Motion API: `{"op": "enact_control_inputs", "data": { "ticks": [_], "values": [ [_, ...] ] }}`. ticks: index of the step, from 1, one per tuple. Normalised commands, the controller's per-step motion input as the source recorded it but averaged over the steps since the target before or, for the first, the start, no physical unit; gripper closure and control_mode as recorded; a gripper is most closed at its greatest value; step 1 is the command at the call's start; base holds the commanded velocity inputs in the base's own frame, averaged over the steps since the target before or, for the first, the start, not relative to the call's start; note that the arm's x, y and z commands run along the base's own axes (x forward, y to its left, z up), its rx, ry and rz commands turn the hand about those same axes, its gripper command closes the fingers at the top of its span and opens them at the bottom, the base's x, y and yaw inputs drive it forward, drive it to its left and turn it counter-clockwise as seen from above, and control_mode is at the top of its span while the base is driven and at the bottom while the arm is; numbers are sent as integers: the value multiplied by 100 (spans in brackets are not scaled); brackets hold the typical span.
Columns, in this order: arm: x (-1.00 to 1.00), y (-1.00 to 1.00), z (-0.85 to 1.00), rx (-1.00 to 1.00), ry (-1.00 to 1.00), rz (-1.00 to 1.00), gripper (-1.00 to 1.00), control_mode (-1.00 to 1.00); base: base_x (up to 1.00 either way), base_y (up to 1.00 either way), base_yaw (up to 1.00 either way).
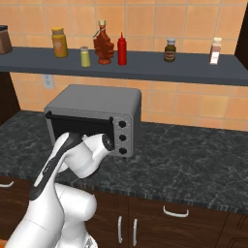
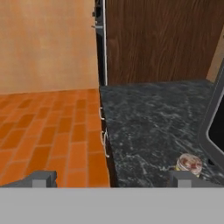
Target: Put the shaker and condiment bottle from the counter next to their counterparts in the cabinet.
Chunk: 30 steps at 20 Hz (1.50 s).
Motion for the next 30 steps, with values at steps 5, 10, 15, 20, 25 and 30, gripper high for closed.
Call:
{"op": "enact_control_inputs", "data": {
  "ticks": [5, 10, 15, 20, 25, 30],
  "values": [
    [-9, 42, -81, 4, -11, -19, -100, -100, 0, 0, 0],
    [-35, 13, -72, 4, -6, -11, -100, -100, 0, 0, 0],
    [-30, 27, -85, 3, -8, -11, -100, -100, 0, 0, 0],
    [-26, 28, -80, 4, -8, -12, -100, -100, 0, 0, 0],
    [-22, 30, -72, 5, -7, -11, -100, -100, 0, 0, 0],
    [-7, 40, -64, 8, -7, -11, -100, -100, 0, 0, 0]
  ]
}}
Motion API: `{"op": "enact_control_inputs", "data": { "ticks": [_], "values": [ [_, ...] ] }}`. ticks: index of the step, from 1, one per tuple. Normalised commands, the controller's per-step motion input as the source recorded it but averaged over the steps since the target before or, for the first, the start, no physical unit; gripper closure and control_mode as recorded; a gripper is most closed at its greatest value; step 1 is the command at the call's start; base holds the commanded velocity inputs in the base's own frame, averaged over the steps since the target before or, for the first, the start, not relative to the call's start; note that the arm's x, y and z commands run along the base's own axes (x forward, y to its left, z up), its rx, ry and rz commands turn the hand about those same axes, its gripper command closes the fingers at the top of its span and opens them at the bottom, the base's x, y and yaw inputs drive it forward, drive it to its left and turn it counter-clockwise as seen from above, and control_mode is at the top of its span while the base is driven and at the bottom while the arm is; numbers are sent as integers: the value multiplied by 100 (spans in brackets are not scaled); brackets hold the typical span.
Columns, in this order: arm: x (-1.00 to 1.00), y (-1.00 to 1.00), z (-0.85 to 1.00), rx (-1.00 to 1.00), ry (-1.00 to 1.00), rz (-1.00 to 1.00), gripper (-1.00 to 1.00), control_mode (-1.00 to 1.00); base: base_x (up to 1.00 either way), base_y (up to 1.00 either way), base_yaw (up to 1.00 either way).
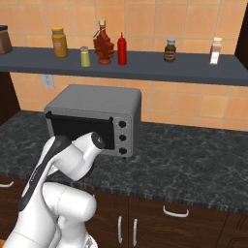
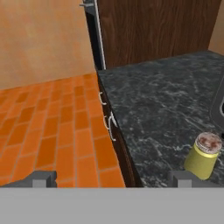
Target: Put the shaker and condiment bottle from the counter next to their counterparts in the cabinet.
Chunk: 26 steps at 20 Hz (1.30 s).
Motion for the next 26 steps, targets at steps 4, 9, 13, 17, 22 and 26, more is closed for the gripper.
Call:
{"op": "enact_control_inputs", "data": {
  "ticks": [4, 9, 13, 17, 22, 26],
  "values": [
    [0, 42, -64, 9, -8, -14, -100, -100, 0, 0, 0],
    [0, 35, -72, 7, -8, -12, -100, -100, 0, 0, 0],
    [0, 18, -75, 7, -8, -10, -100, -100, 0, 0, 0],
    [2, 0, -72, 6, -6, -6, -100, -100, 0, 0, 0],
    [19, 0, -77, 6, -6, -5, -100, -100, 0, 0, 0],
    [4, 0, -87, 7, -10, -3, -100, -100, 0, 0, 0]
  ]
}}
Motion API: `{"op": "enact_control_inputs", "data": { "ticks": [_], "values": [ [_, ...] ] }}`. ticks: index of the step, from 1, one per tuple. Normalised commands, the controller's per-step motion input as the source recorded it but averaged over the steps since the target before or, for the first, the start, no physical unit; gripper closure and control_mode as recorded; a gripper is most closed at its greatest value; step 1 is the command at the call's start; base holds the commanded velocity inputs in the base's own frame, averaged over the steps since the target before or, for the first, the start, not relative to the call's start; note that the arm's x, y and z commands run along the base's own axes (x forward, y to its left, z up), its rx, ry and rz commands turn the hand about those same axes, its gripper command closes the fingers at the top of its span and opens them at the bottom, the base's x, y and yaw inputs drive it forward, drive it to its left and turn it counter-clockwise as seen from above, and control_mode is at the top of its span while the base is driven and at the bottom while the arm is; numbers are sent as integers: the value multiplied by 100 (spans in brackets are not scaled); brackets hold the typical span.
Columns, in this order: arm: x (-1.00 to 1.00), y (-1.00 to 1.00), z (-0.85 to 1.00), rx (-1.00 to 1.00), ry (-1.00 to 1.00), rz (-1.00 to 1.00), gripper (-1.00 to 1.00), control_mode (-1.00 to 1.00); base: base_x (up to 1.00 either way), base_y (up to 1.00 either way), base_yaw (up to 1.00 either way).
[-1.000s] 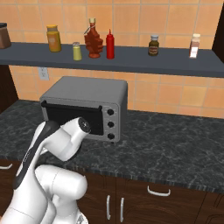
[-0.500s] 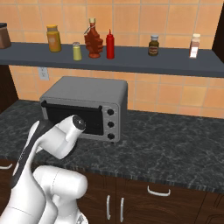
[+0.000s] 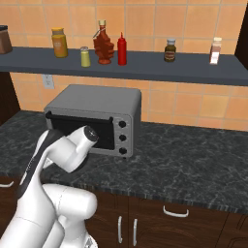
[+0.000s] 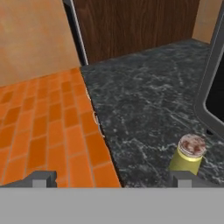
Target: Put the shaker and condiment bottle from the counter next to their counterparts in the cabinet.
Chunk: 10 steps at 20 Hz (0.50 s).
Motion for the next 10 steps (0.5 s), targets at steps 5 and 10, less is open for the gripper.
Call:
{"op": "enact_control_inputs", "data": {
  "ticks": [5, 10],
  "values": [
    [0, 1, -96, 9, -13, -2, -100, -100, 0, 0, 0],
    [-3, 19, -99, 15, -17, -1, -100, -100, 0, 0, 0]
  ]
}}
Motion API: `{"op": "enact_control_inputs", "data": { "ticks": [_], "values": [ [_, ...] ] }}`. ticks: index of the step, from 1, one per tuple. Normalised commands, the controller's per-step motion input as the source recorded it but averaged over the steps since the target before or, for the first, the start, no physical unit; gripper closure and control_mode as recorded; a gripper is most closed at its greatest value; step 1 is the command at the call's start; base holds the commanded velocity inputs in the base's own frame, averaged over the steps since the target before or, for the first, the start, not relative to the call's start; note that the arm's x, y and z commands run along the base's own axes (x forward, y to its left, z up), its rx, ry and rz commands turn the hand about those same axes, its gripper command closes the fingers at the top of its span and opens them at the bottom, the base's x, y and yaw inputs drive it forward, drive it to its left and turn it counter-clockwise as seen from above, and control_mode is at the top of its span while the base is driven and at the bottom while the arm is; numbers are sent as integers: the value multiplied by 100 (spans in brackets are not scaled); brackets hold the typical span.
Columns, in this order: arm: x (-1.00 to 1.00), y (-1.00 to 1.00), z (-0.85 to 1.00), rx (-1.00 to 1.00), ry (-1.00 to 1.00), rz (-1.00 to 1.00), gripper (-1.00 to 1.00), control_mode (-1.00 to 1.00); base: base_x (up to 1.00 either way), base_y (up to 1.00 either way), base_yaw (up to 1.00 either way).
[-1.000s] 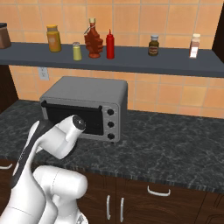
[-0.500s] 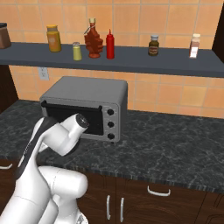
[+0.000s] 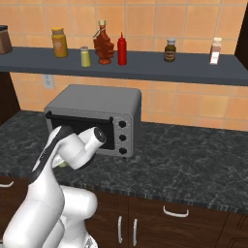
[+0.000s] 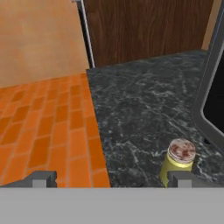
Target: Put the shaker and condiment bottle from the counter next to their counterparts in the cabinet.
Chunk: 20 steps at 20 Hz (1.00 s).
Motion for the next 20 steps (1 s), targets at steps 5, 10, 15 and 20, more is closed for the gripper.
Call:
{"op": "enact_control_inputs", "data": {
  "ticks": [5, 10, 15, 20],
  "values": [
    [-23, 36, -100, 11, -18, -4, -100, -100, 0, 0, 0],
    [-34, 38, -100, 7, -19, -4, -100, -100, 0, 0, 0],
    [-17, 22, -91, 6, -16, -6, -100, -100, 0, 0, 0],
    [-26, 23, -88, 4, -15, -8, -100, -100, 0, 0, 0]
  ]
}}
